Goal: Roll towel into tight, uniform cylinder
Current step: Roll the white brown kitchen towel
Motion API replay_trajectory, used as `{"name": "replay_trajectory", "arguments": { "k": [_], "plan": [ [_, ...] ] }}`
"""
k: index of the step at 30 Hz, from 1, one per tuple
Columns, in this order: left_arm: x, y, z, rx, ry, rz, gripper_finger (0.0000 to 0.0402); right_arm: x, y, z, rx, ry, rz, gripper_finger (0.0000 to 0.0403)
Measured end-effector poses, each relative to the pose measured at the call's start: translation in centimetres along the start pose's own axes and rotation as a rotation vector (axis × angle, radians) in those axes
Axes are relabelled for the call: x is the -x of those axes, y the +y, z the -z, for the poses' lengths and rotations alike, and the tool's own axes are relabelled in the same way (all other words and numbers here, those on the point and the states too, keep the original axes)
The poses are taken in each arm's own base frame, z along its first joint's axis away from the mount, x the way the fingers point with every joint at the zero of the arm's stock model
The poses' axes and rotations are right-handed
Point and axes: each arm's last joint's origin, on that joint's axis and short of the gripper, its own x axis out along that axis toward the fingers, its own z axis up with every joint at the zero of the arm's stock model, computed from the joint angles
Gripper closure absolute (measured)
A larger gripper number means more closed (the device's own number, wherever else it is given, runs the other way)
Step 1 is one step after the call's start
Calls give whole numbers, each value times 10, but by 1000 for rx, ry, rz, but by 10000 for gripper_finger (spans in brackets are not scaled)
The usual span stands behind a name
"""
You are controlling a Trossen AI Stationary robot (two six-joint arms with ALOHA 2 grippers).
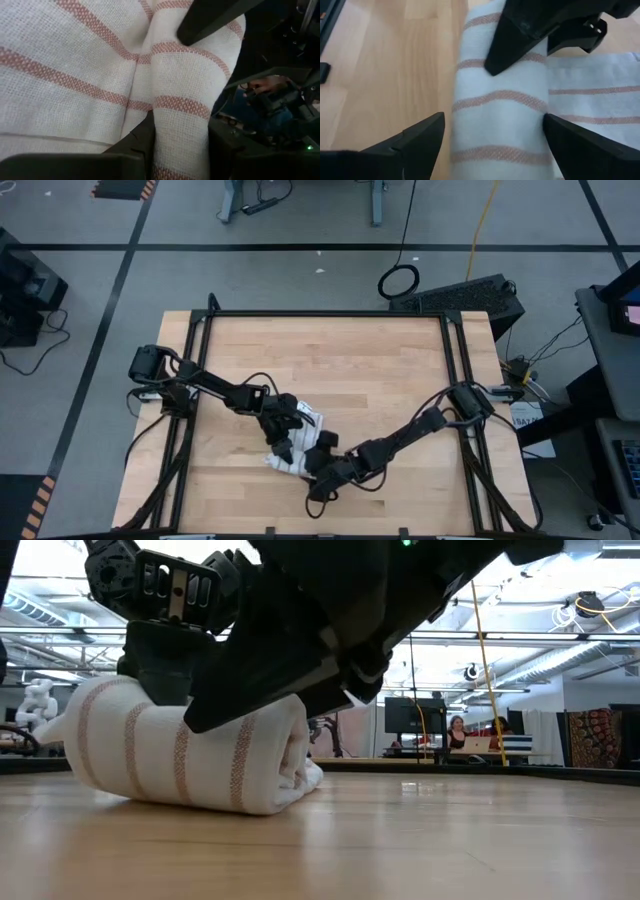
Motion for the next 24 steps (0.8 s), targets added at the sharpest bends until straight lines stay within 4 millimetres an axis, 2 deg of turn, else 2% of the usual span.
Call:
{"name": "replay_trajectory", "arguments": {
  "k": [6,17,20,24],
  "plan": [
    [0,0,0,1,-8,-8,281,-8,-7,1,-20,41,-48,91],
    [0,2,-1,28,-54,-60,280,-23,-14,10,-76,108,-86,97],
    [0,1,-1,14,-61,-57,265,-26,-17,11,-85,117,-95,118],
    [1,2,-1,6,-54,-52,219,-28,-19,10,-95,120,-95,166]
  ]
}}
